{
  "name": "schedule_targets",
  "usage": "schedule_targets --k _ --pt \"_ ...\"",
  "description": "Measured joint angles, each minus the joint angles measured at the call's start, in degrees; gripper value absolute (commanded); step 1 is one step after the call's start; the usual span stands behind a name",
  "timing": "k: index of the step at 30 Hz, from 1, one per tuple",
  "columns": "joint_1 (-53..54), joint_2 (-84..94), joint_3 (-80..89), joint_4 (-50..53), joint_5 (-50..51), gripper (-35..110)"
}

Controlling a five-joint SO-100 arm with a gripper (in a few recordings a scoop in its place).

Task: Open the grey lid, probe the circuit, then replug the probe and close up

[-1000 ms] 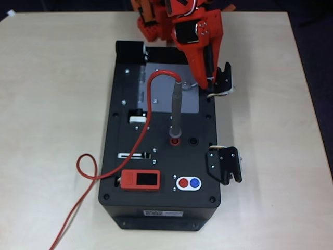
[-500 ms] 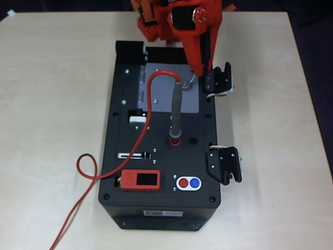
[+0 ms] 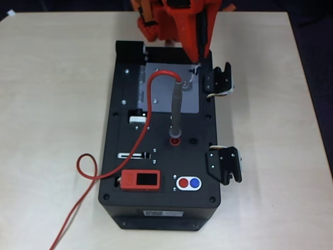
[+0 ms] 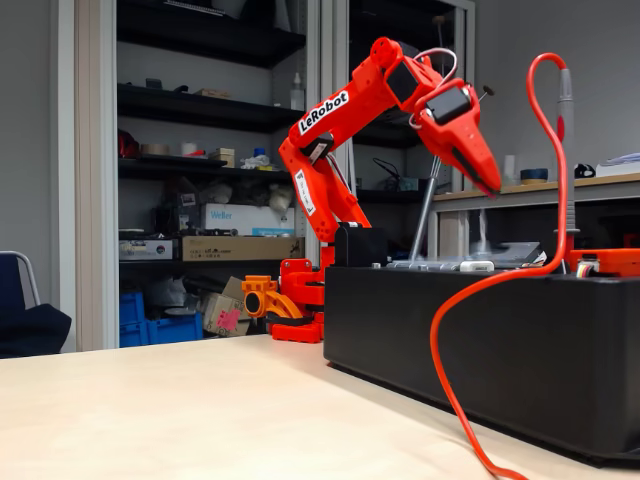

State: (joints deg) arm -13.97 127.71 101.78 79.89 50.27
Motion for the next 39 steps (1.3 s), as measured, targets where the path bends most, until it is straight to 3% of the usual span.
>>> schedule_targets --k 8,10,20,29,39 --pt "2.9 -3.69 -6.42 5.19 -0.62 1" --pt "2.29 -3.69 -6.33 5.54 -0.09 9" --pt "-1.93 5.71 14.41 -1.93 1.05 21" --pt "-3.52 15.38 28.92 -6.86 1.05 18" --pt "-3.34 14.5 31.2 -13.18 -0.88 15"
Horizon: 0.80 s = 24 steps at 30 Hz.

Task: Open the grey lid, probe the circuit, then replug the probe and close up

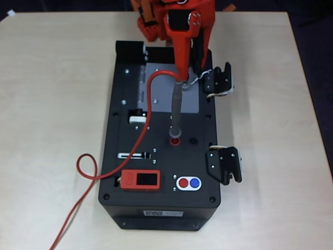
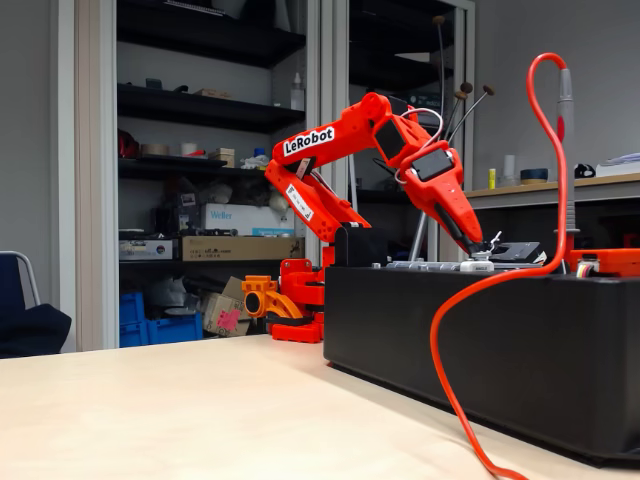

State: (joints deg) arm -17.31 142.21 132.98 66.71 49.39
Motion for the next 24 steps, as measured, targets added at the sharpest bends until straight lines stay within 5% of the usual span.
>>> schedule_targets --k 24 --pt "-1.41 -2.2 2.9 -10.55 -1.85 3"
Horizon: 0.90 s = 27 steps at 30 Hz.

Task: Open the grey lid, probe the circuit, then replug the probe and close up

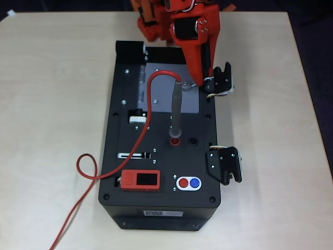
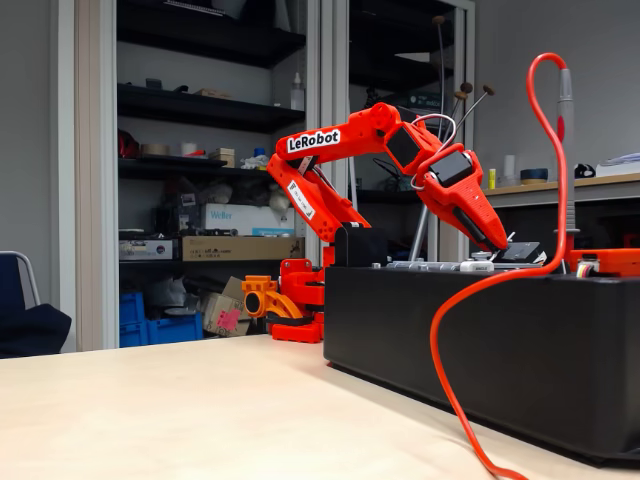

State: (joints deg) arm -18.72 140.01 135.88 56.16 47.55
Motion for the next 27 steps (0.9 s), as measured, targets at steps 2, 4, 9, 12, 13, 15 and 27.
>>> schedule_targets --k 2,4,9,12,13,15,27 --pt "0.35 0.0 0.0 -0.44 0.0 2" --pt "0.35 0.0 0.09 -0.62 0.0 2" --pt "0.97 -0.44 -2.11 2.64 -0.35 0" --pt "2.2 -2.29 -7.47 7.38 -0.35 0" --pt "2.64 -3.25 -9.49 9.49 -0.09 0" --pt "3.52 -5.27 -14.06 12.66 0.18 0" --pt "9.32 -9.76 -28.39 20.83 -1.23 0"
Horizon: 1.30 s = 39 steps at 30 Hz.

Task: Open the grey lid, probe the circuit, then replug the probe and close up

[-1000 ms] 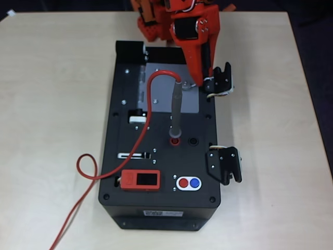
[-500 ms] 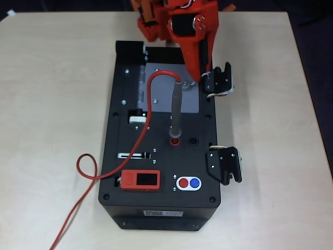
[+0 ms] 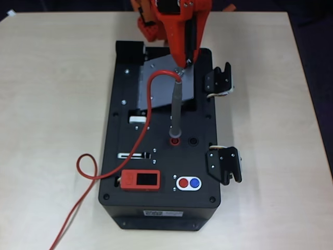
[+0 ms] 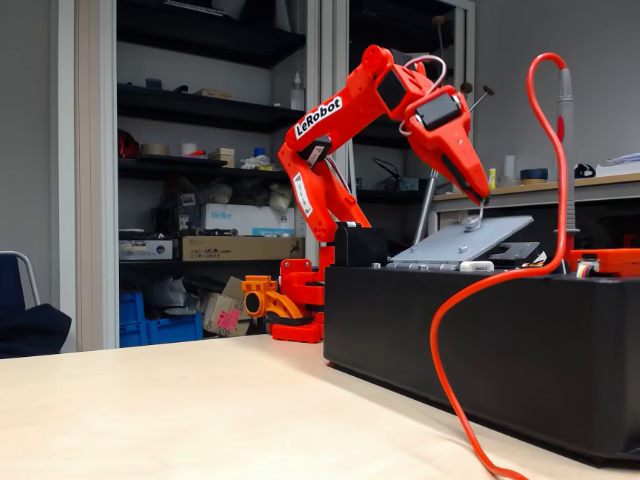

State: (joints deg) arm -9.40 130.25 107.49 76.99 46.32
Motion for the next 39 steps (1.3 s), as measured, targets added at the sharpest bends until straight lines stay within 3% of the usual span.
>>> schedule_targets --k 19,33,39 --pt "15.91 -9.93 -21.18 13.18 -5.8 0" --pt "28.3 -15.12 -22.24 11.16 -8.96 4" --pt "31.29 -19.6 -22.85 9.32 -12.3 18"
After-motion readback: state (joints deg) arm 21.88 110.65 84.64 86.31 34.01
